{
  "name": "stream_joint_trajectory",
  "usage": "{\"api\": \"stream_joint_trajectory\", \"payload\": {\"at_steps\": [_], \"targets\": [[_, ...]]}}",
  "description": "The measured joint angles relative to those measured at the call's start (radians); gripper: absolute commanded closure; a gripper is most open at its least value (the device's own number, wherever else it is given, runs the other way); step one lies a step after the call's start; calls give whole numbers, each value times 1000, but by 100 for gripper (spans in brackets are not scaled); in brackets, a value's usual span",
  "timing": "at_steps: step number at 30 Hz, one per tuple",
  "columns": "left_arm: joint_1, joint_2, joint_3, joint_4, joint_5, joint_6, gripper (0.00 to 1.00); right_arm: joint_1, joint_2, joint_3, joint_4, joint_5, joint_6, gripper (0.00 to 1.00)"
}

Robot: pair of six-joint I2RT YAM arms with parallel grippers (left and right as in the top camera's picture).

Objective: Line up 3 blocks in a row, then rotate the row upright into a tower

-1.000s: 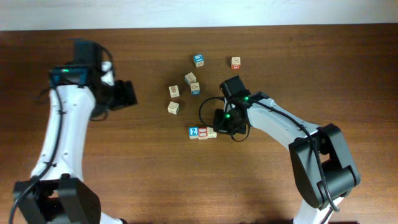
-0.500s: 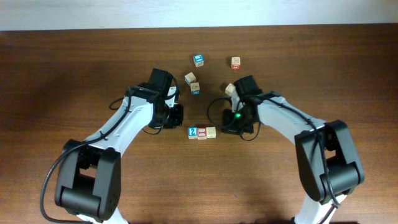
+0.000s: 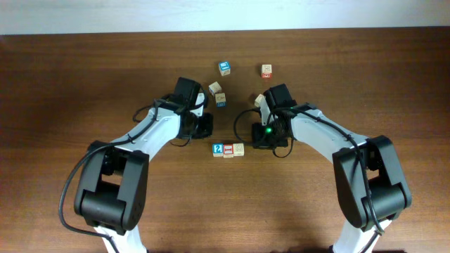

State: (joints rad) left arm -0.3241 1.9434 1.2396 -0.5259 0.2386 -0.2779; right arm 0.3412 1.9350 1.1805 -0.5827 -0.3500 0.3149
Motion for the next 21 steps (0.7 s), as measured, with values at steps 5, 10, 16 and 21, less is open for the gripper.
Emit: {"api": "stream_joint_trajectory", "payload": {"at_steps": [5,10,16,21], "targets": [[-9,0,0,14,65,0,100,0,0,0,-3,39,11,96],[-9,0,0,-55,107,0,100,0,0,0,-3,44,18,96],[-9,0,0,-84,138,0,100,0,0,0,-3,47,19,96],[-9,0,0,-97,173,0,100,0,0,0,-3,47,18,96]]}}
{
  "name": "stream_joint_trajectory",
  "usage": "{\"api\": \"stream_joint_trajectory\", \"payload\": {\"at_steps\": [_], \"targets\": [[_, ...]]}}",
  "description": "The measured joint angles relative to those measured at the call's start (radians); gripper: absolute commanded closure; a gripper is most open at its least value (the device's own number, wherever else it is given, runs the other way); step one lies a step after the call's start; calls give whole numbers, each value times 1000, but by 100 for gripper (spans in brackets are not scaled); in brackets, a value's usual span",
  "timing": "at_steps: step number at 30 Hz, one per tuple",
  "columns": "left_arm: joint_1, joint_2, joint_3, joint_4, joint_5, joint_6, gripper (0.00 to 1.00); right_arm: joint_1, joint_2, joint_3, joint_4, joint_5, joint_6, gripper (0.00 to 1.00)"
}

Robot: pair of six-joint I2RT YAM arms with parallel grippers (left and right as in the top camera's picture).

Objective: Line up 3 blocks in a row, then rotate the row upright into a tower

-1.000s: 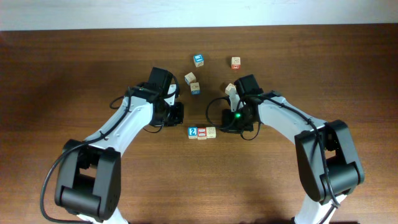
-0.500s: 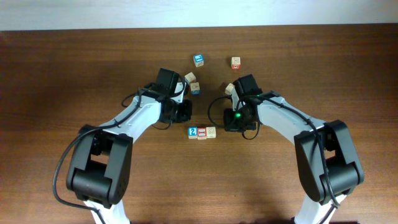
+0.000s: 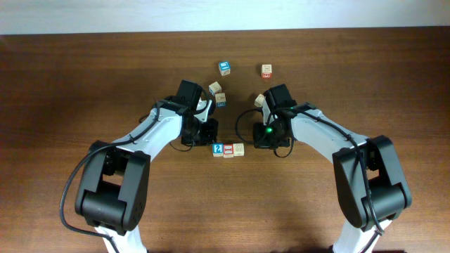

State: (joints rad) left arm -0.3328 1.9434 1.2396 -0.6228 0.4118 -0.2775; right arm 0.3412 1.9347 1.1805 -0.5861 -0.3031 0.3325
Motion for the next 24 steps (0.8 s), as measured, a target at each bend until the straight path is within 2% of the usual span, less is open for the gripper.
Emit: {"api": "stream_joint_trajectory", "payload": {"at_steps": [24], "targets": [[-27,0,0,6,27,16,100,0,0,0,0,0,0,96]]}}
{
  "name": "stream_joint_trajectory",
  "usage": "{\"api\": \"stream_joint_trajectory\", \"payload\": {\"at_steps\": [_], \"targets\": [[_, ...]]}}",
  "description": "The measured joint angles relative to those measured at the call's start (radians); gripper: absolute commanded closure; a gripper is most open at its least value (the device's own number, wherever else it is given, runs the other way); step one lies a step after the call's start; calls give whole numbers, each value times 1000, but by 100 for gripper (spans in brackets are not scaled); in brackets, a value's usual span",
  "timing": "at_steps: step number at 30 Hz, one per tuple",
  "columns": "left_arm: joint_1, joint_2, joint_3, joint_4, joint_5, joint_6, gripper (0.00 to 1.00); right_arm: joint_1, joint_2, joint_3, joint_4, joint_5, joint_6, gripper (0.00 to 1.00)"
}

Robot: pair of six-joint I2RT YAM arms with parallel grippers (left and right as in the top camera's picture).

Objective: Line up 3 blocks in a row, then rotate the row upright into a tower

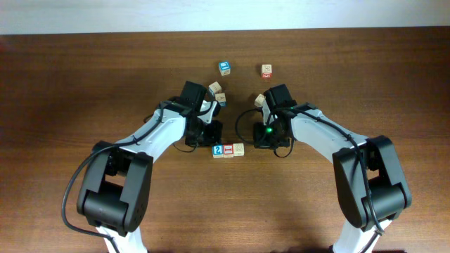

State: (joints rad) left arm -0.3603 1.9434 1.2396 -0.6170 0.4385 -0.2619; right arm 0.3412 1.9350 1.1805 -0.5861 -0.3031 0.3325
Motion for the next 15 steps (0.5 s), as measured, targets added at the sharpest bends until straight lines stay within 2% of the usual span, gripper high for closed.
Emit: {"api": "stream_joint_trajectory", "payload": {"at_steps": [9,13,14,15], "targets": [[3,0,8,27,-26,8,100,0,0,0,0,0,1,96],[141,10,237,-233,-128,11,100,0,0,0,-16,-1,5,96],[187,11,306,-297,-203,11,100,2,-1,0,-46,-4,21,96],[195,11,313,-306,-223,6,100,3,-4,3,-66,-3,31,96]]}}
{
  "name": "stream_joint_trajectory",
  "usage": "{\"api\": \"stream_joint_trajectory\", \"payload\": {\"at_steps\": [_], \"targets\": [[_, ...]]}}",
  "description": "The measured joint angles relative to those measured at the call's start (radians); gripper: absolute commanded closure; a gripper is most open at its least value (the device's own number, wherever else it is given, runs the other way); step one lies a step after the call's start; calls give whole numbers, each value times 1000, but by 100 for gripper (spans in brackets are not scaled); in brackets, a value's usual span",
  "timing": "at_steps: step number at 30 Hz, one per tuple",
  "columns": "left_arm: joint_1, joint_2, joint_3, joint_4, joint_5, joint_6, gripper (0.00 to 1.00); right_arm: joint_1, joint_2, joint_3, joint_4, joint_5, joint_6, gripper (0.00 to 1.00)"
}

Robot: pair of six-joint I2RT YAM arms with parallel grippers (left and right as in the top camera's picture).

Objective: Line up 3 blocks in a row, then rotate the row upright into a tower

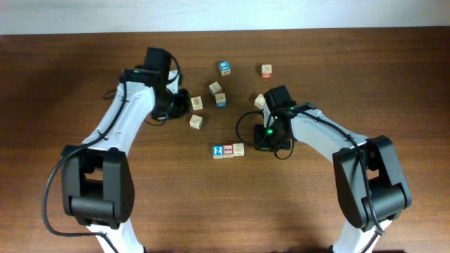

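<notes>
Three blocks lie side by side in a row: a blue-faced one (217, 150), a red-faced one (228, 150) and a plain one (238, 149). My right gripper (264, 139) stands just right of that row, its fingers hidden under the wrist. At the upper left, my left gripper (178, 105) sits close beside a tan block (197, 103). A second tan block (195, 121) lies below that one. From overhead the left jaws are too small to read.
Loose blocks are scattered at the back: a blue one (224, 67), a red one (266, 70), two tan ones (215, 88) (221, 100), and one (259, 100) by the right arm. The brown table (351, 84) ends at a far edge along the top.
My left arm has moved from just above the row's left end back to the upper left. Two tan blocks now show where it stood. The right arm has not moved.
My left gripper was first left of and above the row of three blocks. At each later moment it stood nearer the row's left end. Now it is far back to the upper left. The row and the right gripper look the same throughout.
</notes>
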State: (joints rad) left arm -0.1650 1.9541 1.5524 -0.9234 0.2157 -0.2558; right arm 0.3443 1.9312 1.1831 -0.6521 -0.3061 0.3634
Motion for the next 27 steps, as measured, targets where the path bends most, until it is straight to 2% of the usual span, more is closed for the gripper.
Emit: {"api": "stream_joint_trajectory", "payload": {"at_steps": [2,4,6,7,8,11,15,27], "targets": [[23,0,4,-33,-86,-19,100,32,-56,0,-76,3,48,96],[49,0,4,-34,-153,-33,100,101,-117,15,-99,26,109,81],[66,0,4,-32,-220,-49,97,255,-121,19,-97,127,225,69],[73,0,4,-31,-241,-53,96,295,-120,19,-95,149,253,59],[78,0,4,-31,-254,-56,93,322,-110,19,-76,182,292,56],[107,0,4,-2,-274,-60,91,345,-31,20,-33,229,357,57],[167,1,4,7,-281,-60,88,345,-18,20,13,240,375,68],[169,2,4,8,-284,-60,88,370,5,21,45,256,417,69]]}}
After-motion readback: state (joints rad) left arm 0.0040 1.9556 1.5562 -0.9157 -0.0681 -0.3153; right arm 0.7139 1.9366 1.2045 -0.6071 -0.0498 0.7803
